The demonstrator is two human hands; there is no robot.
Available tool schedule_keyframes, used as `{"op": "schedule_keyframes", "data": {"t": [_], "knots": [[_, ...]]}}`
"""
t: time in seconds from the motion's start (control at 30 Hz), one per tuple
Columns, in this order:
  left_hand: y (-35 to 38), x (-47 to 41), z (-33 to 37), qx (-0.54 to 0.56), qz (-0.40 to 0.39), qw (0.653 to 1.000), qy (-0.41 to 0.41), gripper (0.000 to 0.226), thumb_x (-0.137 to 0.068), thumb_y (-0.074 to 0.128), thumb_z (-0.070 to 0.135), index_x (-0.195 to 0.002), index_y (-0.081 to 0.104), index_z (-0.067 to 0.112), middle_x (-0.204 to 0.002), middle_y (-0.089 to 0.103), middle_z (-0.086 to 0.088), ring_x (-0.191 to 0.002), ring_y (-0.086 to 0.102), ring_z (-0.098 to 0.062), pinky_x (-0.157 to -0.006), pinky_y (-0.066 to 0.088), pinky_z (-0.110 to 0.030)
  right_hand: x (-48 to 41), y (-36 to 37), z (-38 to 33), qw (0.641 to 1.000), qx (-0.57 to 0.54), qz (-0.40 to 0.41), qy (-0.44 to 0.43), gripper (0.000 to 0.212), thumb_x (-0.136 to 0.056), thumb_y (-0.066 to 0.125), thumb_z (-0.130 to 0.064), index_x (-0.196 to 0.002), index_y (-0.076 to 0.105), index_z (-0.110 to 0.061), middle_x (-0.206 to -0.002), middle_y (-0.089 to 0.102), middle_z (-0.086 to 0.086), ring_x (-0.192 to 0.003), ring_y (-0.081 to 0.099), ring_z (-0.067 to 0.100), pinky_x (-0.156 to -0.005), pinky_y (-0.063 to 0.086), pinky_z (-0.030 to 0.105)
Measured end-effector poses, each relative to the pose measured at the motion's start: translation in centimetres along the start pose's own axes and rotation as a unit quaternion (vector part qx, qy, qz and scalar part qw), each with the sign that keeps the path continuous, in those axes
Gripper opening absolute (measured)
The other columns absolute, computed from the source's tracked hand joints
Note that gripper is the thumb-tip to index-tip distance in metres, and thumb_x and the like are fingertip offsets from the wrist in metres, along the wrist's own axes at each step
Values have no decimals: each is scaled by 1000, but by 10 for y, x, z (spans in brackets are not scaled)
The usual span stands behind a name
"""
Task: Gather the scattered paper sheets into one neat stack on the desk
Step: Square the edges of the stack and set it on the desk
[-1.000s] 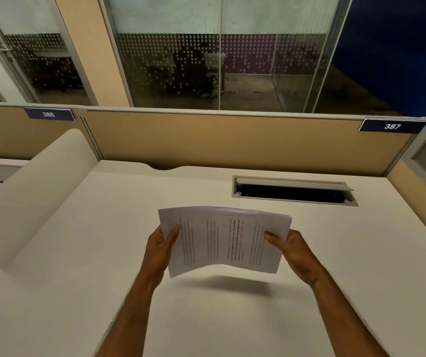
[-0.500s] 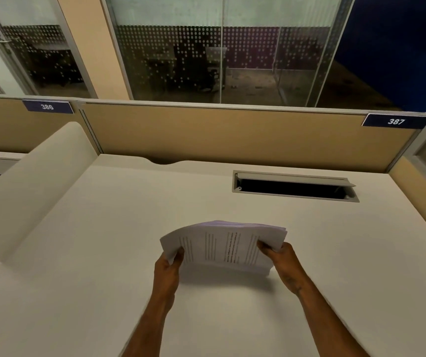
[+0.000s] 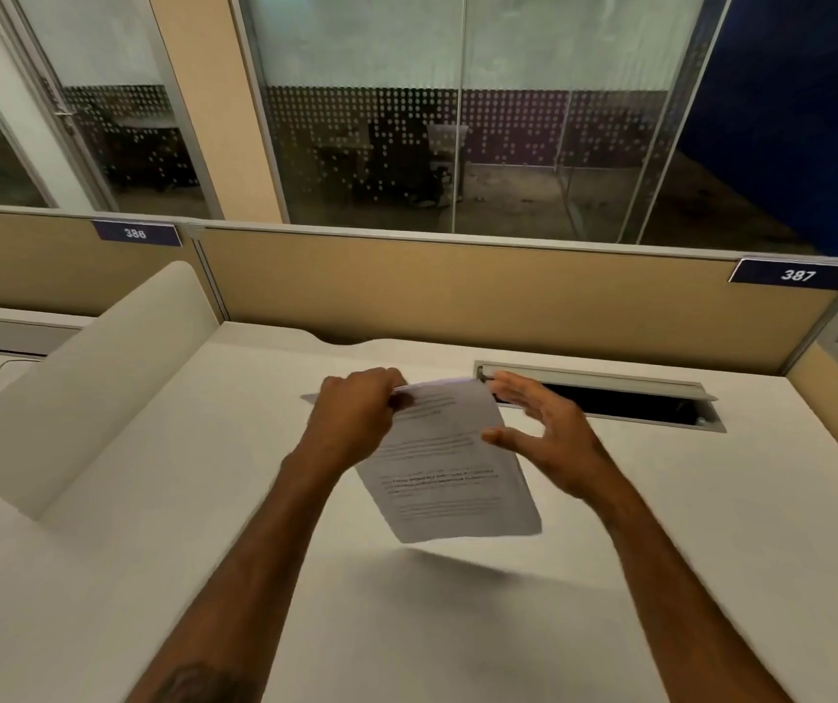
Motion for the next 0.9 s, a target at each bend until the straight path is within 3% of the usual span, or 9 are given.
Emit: {"op": "schedule_keyframes", "data": {"t": [0.07,0.17,0.27,0.33,0.4,0.47,0.57,0.77,0.9], "knots": [[-8,-5,22,-58,5,998,37,14,-97,51,20,-100,64,25,-100,73,0,-86,61,-23,-79,35,-36,-6,19,-8,997,-71,33,-16,49,-70,70,-66,-115,61,-50,-116,69,-19,-106,67,2,-85,56,20],[-13,0,29,-41,24,998,52,10,-97,57,28,-104,63,25,-107,74,0,-85,58,-20,-90,35,-40,-6,29,-1,982,-143,125,2,32,-84,59,-62,-97,71,-35,-88,75,-4,-79,75,14,-62,59,26],[-8,20,1,-4,166,986,10,48,-90,68,39,-134,56,24,-136,64,-2,-129,55,-24,-119,11,-55,-2,28,13,969,-184,159,34,25,-87,58,-54,-96,71,-34,-85,76,-3,-75,75,16,-60,58,26],[-2,34,-25,122,245,959,-73,75,-87,74,40,-150,39,23,-152,49,-6,-143,41,-26,-120,6,-53,0,25,18,963,-205,172,43,25,-86,59,-54,-97,72,-36,-85,76,-4,-75,74,15,-59,58,23],[16,44,-41,351,216,900,-139,86,-85,75,42,-155,27,26,-156,44,-1,-141,41,-21,-117,29,-46,1,22,20,959,-216,178,49,27,-87,57,-53,-100,72,-34,-86,76,-5,-75,74,14,-59,58,23],[37,47,-38,501,135,845,-129,68,-88,69,47,-147,40,31,-138,61,10,-126,59,-18,-91,55,-31,0,21,20,957,-223,177,48,28,-88,56,-52,-102,72,-33,-87,76,-5,-74,73,13,-58,57,22],[54,49,-30,562,121,809,-119,29,-92,54,50,-115,63,35,-98,76,14,-91,75,-23,-66,61,-28,-2,23,17,959,-222,169,44,27,-88,56,-50,-102,72,-33,-88,76,-4,-76,73,14,-60,58,24],[80,57,-36,565,173,794,-141,23,-100,48,38,-118,60,30,-92,75,16,-88,74,-20,-66,63,-29,2,36,24,963,-219,153,46,21,-86,54,-55,-97,71,-48,-90,77,-8,-80,74,13,-59,58,20],[113,71,-45,575,157,781,-188,24,-106,41,33,-119,58,24,-101,71,1,-92,73,-25,-75,64,-42,10,55,50,962,-221,135,83,22,-87,55,-51,-98,72,-43,-91,77,-7,-81,74,14,-61,59,24]]}}
Point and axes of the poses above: each hand's wrist, its own x-axis away from the middle knuckle, its own y-axis out of the palm, z = x × y, the point moved 4 cm from there along -x, towards the middle knuckle
